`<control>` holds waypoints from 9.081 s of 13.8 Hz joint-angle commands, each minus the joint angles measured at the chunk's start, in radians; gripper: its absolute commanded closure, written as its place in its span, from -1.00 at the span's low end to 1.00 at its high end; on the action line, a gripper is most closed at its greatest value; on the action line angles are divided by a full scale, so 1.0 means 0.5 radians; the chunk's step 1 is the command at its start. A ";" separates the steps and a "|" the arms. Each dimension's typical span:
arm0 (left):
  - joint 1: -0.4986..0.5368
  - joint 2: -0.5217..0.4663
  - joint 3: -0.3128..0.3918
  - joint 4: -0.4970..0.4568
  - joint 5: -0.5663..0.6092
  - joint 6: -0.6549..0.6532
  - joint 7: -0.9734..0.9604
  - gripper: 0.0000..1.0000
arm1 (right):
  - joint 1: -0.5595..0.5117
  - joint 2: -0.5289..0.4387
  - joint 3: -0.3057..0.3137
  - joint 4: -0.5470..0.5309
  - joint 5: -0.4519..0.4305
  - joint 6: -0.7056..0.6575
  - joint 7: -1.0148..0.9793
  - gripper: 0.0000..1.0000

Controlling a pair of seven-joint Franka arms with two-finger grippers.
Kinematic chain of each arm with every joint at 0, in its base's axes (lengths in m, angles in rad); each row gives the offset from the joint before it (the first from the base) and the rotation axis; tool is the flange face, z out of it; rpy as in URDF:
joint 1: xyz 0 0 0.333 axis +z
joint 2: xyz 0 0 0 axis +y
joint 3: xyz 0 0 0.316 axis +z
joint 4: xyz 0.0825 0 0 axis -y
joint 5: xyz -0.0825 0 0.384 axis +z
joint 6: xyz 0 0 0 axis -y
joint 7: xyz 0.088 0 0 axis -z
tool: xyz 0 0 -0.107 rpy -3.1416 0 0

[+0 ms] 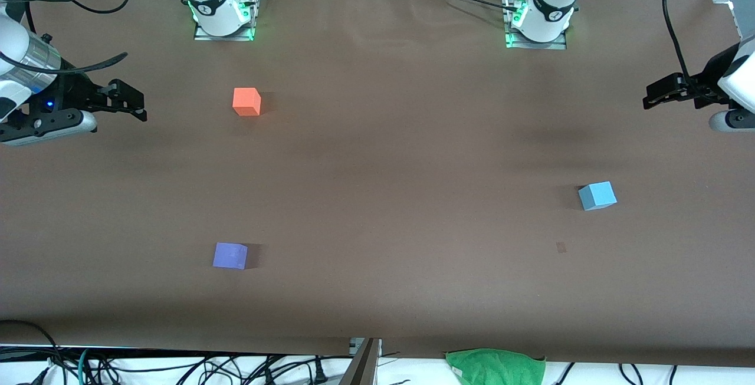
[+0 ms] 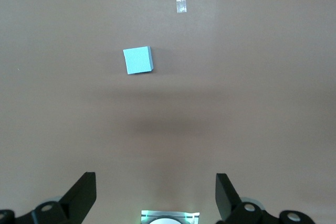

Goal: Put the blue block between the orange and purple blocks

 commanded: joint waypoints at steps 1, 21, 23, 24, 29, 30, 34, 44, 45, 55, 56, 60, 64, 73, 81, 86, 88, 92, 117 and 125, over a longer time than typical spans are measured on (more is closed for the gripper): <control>0.009 0.052 -0.004 0.084 0.031 -0.030 0.000 -1.00 | -0.020 0.000 -0.040 0.008 0.020 -0.011 0.002 -1.00; 0.187 0.429 0.029 -0.082 0.058 0.263 0.046 -1.00 | -0.001 0.003 -0.019 0.047 0.063 -0.011 0.005 -1.00; 0.181 0.482 0.032 -0.271 0.061 0.578 0.046 -1.00 | -0.001 0.003 -0.019 0.047 0.063 -0.008 0.005 -1.00; 0.184 0.482 0.032 -0.385 0.061 0.747 0.046 -1.00 | -0.001 0.003 -0.019 0.047 0.063 -0.011 0.005 -1.00; 0.205 0.671 0.035 -0.554 0.065 1.217 0.046 -1.00 | -0.001 0.003 -0.022 0.047 0.063 -0.008 0.005 -1.00; 0.205 0.696 0.035 -0.591 0.065 1.318 0.046 -1.00 | -0.001 0.006 -0.022 0.047 0.063 -0.011 0.005 -1.00; 0.205 0.758 0.038 -0.699 0.062 1.614 0.046 -1.00 | -0.001 0.003 -0.022 0.047 0.063 -0.011 0.005 -1.00; 0.205 0.926 0.048 -0.729 0.061 1.865 0.046 -1.00 | -0.023 0.024 -0.040 0.047 0.051 -0.008 -0.004 -1.00; 0.205 0.942 0.048 -0.729 0.061 1.890 0.046 -1.00 | -0.026 0.031 -0.049 0.051 0.048 -0.002 -0.001 -1.00; 0.227 1.019 0.048 -0.726 0.058 1.998 0.010 0.39 | -0.023 0.080 -0.046 0.112 -0.091 0.032 -0.010 -1.00; 0.221 1.000 0.048 -0.714 0.058 1.964 0.007 0.44 | -0.023 0.080 -0.046 0.112 -0.090 0.032 -0.010 -1.00; 0.205 0.902 -0.080 -0.696 0.031 1.856 -0.051 0.47 | -0.023 0.080 -0.046 0.115 -0.090 0.032 -0.010 -1.00; 0.068 0.877 -0.335 -0.699 0.034 1.856 -0.489 0.38 | -0.023 0.080 -0.046 0.149 -0.090 0.032 -0.014 -1.00; -0.637 1.187 -0.560 -0.239 0.052 1.869 -0.925 0.26 | -0.020 0.083 -0.046 0.149 -0.087 0.029 -0.023 -1.00; -1.208 1.641 -0.290 0.328 0.181 1.731 -1.490 0.13 | -0.023 0.083 -0.046 0.149 -0.087 0.029 -0.023 -1.00; -1.261 1.746 -0.275 0.504 0.255 1.660 -1.711 -1.00 | -0.023 0.083 -0.046 0.149 -0.087 0.029 -0.023 -1.00; -1.191 1.639 -0.262 0.580 0.176 1.327 -1.693 -1.00 | -0.023 0.083 -0.046 0.149 -0.087 0.029 -0.026 -1.00; -1.035 1.406 -0.250 0.639 0.117 1.062 -1.675 -1.00 | -0.023 0.083 -0.046 0.149 -0.087 0.029 -0.026 -1.00; -0.046 0.123 0.011 0.102 -0.015 0.135 -0.012 -1.00 | -0.029 0.077 -0.049 0.179 -0.103 0.029 -0.007 -1.00; -0.059 0.150 -0.004 0.120 -0.015 0.114 -0.012 -1.00 | -0.008 0.178 -0.043 0.186 -0.087 0.047 0.005 -1.00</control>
